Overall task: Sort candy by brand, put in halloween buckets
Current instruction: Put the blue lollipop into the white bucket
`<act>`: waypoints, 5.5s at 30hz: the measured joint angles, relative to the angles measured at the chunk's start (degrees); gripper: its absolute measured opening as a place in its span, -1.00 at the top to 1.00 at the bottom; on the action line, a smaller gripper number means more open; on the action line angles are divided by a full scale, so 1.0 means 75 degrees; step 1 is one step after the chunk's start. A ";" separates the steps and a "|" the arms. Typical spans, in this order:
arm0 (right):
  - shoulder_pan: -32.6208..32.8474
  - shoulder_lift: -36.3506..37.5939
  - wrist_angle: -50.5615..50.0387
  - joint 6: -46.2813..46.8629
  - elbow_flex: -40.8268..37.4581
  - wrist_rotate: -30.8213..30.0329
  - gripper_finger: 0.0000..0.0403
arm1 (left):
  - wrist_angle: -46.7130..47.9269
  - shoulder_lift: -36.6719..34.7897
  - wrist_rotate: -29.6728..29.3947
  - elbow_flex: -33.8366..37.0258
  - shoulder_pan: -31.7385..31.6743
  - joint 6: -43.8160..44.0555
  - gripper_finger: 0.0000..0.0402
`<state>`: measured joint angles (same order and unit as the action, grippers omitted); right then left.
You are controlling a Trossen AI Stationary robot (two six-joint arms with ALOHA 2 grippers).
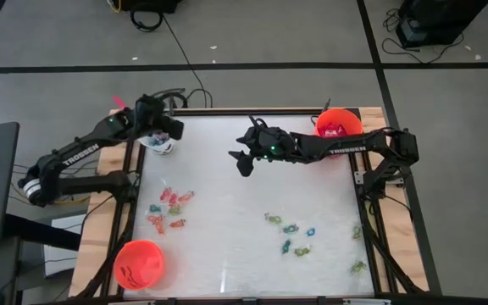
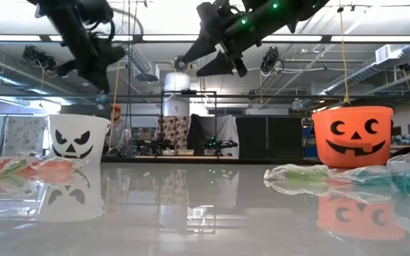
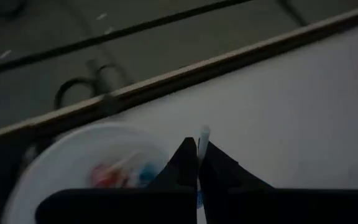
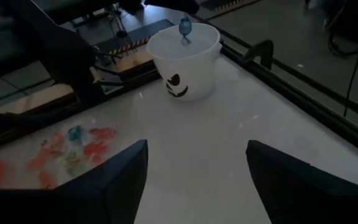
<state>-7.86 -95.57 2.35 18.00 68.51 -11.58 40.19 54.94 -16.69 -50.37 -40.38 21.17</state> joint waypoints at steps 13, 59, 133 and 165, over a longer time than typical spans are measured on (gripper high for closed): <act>-0.0522 0.0000 -0.0362 -0.0121 -0.0003 0.0908 -0.38 | 0.0399 0.1111 0.0437 0.0003 -0.1884 -0.0336 0.98; 0.2608 -0.0336 -0.5431 0.4187 -0.0016 0.1098 -0.02 | -0.0852 -0.1093 0.2460 0.0115 0.2552 -0.0506 0.28; 0.1412 -0.0358 -0.0202 0.0623 0.0734 -0.0205 0.98 | -0.6479 -0.0930 0.2020 0.2162 0.5240 -0.0711 0.38; 0.1121 -0.0356 0.0320 -0.0590 0.0740 0.0584 0.91 | -0.8310 0.0620 0.2377 0.2162 0.4521 -0.0187 0.97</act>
<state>0.55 -98.24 4.75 13.57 74.06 -7.20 -22.13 59.59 1.14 -34.15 -6.47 19.77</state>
